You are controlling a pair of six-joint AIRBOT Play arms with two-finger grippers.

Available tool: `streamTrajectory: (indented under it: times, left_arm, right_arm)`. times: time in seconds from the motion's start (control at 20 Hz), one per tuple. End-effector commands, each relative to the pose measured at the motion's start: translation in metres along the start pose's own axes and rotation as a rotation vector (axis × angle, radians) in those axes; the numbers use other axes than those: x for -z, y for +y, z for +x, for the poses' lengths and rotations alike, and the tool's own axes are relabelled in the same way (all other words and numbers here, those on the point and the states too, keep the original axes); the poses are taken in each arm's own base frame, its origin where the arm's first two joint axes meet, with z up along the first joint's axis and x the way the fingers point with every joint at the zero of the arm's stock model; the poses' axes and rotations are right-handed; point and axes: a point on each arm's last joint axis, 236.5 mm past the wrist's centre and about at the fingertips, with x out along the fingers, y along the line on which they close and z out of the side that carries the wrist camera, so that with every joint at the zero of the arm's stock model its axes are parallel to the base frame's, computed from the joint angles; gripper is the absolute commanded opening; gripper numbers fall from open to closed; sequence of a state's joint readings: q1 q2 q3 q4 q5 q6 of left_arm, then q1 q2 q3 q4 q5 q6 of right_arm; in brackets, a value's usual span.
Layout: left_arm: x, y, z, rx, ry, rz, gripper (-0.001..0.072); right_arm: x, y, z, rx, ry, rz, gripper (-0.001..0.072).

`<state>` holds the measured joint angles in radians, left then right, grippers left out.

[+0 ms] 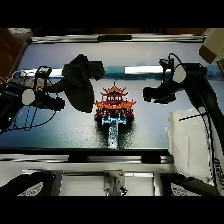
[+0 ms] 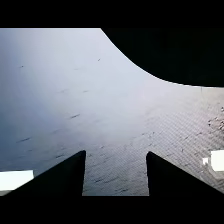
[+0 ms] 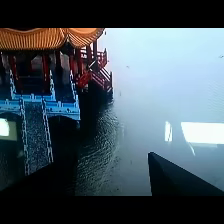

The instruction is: Fold the shirts.

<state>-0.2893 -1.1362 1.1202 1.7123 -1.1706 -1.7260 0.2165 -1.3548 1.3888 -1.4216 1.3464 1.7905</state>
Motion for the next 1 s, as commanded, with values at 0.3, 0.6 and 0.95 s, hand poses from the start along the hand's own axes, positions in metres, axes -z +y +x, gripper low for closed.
streamTrajectory:
  times: [0.3,0.6,0.95]
  left_arm:
    - [0.000,0.000,0.000,0.000,-0.001,0.000,0.0450]
    - [0.000,0.000,0.000,0.000,-0.001,0.000,0.0450]
    - [-0.037,-0.042,-0.006,0.183,-0.149,-0.084,0.0451]
  right_arm:
    - [0.000,0.000,0.000,0.000,0.000,-0.001,0.0549]
    - [0.000,0.000,0.000,0.000,0.000,0.000,0.0549]
    - [-0.038,0.008,-0.003,-0.034,-0.161,0.001,0.0549]
